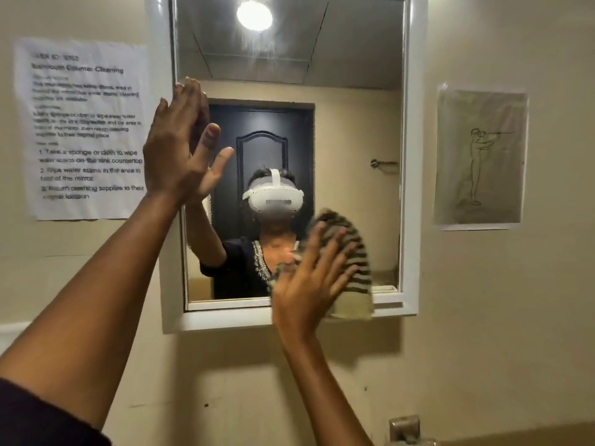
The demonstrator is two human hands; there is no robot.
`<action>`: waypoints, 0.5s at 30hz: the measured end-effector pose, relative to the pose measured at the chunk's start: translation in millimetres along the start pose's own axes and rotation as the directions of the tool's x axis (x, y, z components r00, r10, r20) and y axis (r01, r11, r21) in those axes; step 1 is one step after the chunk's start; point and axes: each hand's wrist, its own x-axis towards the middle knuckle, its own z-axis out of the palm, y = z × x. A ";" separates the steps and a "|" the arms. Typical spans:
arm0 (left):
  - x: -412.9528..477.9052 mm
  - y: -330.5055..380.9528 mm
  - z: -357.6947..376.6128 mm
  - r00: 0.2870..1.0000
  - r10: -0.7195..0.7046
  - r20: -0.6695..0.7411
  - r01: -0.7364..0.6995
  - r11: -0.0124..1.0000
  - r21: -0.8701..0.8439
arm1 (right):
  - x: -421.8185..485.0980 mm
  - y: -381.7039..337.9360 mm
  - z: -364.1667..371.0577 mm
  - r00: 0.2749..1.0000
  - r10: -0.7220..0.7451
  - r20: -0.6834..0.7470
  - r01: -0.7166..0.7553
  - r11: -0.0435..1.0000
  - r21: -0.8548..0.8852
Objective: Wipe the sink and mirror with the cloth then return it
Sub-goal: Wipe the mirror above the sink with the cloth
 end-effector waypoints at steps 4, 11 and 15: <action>-1.0 -1.5 -2.5 1.000 0.018 0.007 -0.018 1.000 -0.024 | 3.3 -22.0 11.1 0.755 -0.624 0.201 0.629 0.776 0.043; -2.2 -2.5 -1.7 1.000 0.006 -0.012 -0.006 1.000 -0.029 | 159.2 13.4 -29.3 0.952 -0.307 0.016 0.303 0.946 0.110; -2.6 -4.4 0.4 1.000 0.007 -0.013 -0.007 1.000 -0.007 | 227.2 14.2 -49.5 0.969 -0.246 0.008 0.246 0.969 -0.028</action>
